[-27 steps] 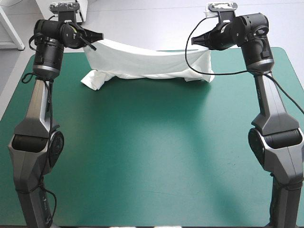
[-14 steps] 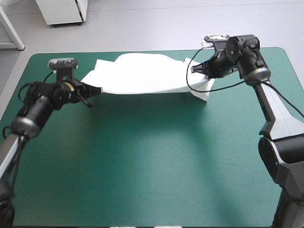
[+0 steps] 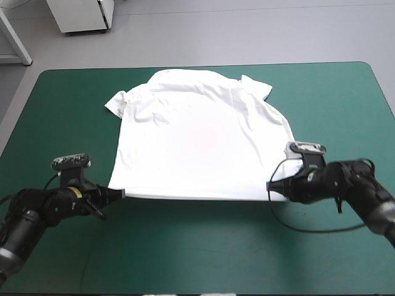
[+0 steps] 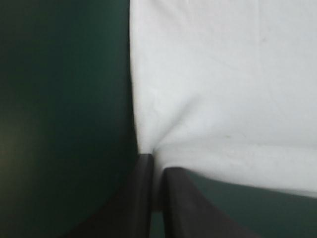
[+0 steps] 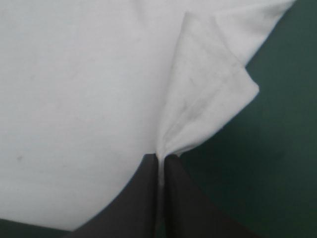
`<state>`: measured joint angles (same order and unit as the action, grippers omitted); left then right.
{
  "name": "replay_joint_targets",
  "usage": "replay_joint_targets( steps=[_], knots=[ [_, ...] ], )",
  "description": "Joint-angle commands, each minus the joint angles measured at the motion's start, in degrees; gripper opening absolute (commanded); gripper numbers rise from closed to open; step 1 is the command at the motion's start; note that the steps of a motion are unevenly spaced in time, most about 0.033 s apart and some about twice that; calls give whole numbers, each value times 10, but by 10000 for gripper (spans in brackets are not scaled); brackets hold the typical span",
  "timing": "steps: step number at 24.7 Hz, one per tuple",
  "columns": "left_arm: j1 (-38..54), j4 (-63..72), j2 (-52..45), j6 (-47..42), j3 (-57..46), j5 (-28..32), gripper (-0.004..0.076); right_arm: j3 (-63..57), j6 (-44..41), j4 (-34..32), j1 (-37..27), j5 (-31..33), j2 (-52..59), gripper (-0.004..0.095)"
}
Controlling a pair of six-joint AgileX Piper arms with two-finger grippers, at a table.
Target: Fold the cloth
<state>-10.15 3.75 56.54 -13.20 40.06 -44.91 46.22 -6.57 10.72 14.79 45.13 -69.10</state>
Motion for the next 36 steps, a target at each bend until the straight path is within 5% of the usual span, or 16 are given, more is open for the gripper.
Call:
replay_joint_targets(
  steps=[1,11,22,24,26,27,29,33,36],
  knots=[
    [-2,29,-65,2,-16,-58,-9,-48,-24,6,-2,10,94,-15],
    [-2,82,-229,2,-61,-268,-9,-119,-76,46,-2,158,198,-15],
    [-2,137,-277,35,-89,-288,1,-130,-74,78,-2,185,200,-14],
    [-2,146,-277,47,-89,-288,78,-130,-74,79,-2,199,200,32],
    [-2,182,-277,58,-89,-288,252,-130,-74,79,-2,224,200,165],
    [-2,210,-277,57,-89,-288,388,-127,-74,80,-2,242,200,300],
    [-2,235,-277,57,-81,-288,512,-119,-78,93,-2,246,200,476],
    [-2,243,-277,58,-19,-288,517,-36,-80,108,-2,246,200,518],
    [-2,149,-275,58,68,-256,487,89,-82,19,-2,246,200,458]
  ],
)
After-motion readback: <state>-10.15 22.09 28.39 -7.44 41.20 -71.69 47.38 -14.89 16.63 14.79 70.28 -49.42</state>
